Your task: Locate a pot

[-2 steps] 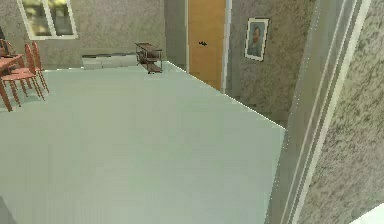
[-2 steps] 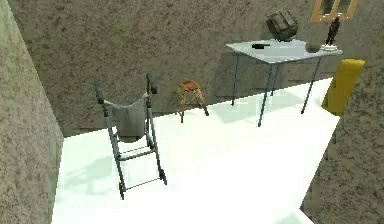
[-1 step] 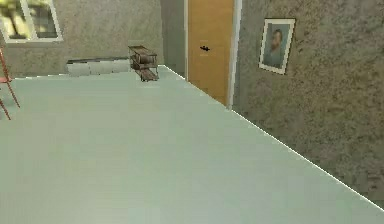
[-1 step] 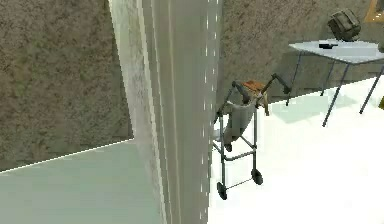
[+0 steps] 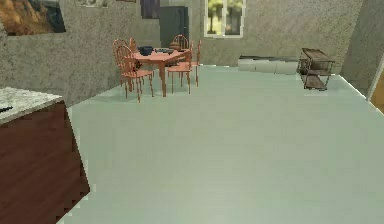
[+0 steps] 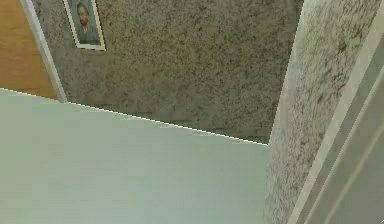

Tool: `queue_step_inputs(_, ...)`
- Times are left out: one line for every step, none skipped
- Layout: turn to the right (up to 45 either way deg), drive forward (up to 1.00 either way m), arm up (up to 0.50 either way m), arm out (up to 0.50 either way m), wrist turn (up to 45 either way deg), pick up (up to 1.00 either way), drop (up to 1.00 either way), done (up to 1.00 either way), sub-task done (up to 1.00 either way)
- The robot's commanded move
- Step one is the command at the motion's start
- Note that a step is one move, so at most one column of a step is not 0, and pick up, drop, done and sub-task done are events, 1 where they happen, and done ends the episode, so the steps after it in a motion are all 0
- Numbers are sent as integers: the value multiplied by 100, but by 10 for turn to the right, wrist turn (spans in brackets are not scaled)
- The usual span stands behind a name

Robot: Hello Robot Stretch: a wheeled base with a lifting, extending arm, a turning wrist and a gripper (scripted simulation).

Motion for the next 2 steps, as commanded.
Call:
queue_step_inputs(-150,0,0,0,0,0,0,0,0)
queue_step_inputs(0,100,0,0,0,0,0,0,0)
